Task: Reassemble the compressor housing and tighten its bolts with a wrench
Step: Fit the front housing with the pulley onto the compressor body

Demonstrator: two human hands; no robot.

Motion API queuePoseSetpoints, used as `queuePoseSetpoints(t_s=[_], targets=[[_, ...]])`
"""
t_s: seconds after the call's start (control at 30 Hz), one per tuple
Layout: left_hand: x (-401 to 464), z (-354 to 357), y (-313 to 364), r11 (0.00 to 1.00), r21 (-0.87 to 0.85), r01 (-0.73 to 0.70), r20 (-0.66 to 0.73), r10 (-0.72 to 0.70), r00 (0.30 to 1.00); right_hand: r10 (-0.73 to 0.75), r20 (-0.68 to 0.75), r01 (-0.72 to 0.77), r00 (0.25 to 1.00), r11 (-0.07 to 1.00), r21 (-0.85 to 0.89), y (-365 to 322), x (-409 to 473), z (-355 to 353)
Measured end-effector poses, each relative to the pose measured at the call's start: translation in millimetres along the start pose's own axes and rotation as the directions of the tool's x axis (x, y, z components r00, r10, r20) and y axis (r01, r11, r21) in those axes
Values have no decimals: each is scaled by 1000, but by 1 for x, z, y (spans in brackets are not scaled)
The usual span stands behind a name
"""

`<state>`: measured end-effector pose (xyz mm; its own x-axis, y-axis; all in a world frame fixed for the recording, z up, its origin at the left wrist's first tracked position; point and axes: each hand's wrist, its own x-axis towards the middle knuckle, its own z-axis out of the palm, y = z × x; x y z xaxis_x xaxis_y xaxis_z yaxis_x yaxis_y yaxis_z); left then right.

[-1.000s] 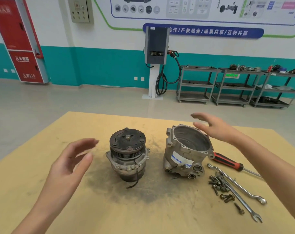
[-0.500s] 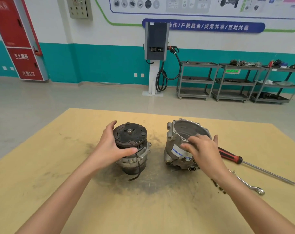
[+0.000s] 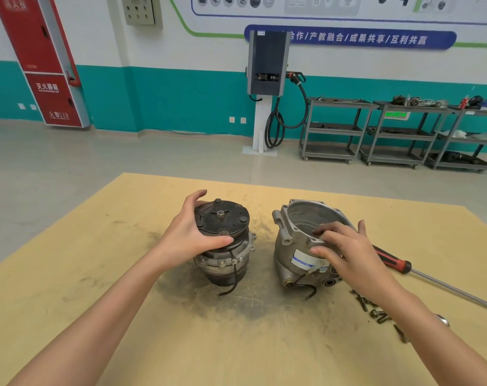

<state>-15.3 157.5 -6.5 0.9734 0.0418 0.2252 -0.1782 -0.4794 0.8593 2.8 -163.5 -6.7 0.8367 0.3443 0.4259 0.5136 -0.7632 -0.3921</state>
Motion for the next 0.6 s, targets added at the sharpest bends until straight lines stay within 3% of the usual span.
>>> queuePoseSetpoints(t_s=[0.27, 0.6], targets=[[1, -5, -7, 999, -36, -7, 0, 7, 1000, -71, -36, 68, 997, 996, -64, -5, 1, 6], [15, -25, -10, 996, -88, 13, 223, 7, 975, -88, -29, 85, 996, 994, -74, -2, 1, 3]])
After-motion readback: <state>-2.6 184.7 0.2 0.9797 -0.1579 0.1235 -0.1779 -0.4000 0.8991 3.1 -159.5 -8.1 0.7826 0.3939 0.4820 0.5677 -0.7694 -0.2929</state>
